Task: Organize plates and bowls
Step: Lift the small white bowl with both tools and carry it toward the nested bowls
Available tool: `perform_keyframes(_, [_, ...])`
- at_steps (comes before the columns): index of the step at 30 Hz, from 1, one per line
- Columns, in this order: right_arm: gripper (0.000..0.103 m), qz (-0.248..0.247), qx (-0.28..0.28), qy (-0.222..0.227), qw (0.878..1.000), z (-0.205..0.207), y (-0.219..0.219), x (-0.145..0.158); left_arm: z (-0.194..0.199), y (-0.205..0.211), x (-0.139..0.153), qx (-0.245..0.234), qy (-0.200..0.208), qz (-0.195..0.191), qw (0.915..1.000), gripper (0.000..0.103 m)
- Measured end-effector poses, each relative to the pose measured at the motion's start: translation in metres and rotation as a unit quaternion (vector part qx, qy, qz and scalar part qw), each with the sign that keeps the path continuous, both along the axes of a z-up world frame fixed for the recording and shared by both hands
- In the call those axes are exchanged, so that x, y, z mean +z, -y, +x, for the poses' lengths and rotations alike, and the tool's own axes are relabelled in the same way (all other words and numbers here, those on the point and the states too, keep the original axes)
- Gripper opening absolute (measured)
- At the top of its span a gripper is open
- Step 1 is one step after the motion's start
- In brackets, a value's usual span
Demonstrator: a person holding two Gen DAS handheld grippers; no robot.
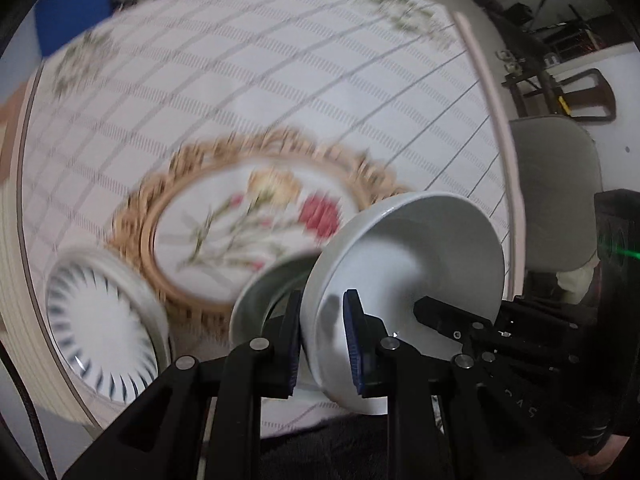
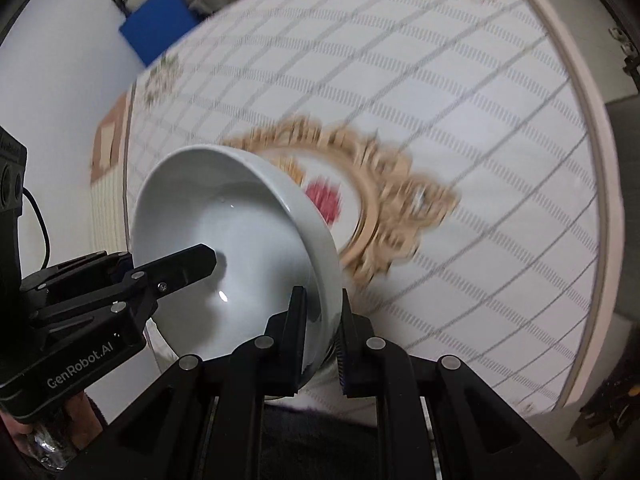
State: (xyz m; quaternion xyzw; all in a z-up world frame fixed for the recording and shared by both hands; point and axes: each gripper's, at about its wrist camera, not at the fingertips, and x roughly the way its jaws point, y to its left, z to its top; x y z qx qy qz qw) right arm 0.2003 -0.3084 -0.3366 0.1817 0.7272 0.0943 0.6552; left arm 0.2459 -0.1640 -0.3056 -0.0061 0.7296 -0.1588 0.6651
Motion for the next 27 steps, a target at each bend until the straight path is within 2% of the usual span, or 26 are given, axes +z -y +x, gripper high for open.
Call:
perform_keyframes(8, [0.014, -0.027, 0.035, -0.021, 0.999, -0.018, -0.039, -0.036, -0.027, -0.027, -0.038, 0.019, -0.035, 0.018, 0.999, 0.017])
perform_keyframes(13, [0.014, -0.04, 0.05, -0.034, 0.997, -0.019, -0.047, -0.05, -0.032, -0.028, -0.057, 0.012, -0.056, 0.03, 0.9979, 0.017])
perform_keyframes(23, [0.019, -0.031, 0.049, -0.063, 0.996, -0.013, -0.044, -0.054, -0.028, -0.025, -0.065, 0.01, -0.079, 0.044, 0.9958, 0.019])
perform_keyframes(27, [0.026, -0.017, 0.039, -0.08, 0.996, -0.01, -0.037, -0.049, -0.026, -0.028, -0.061, 0.016, -0.084, 0.047, 0.9952, 0.025])
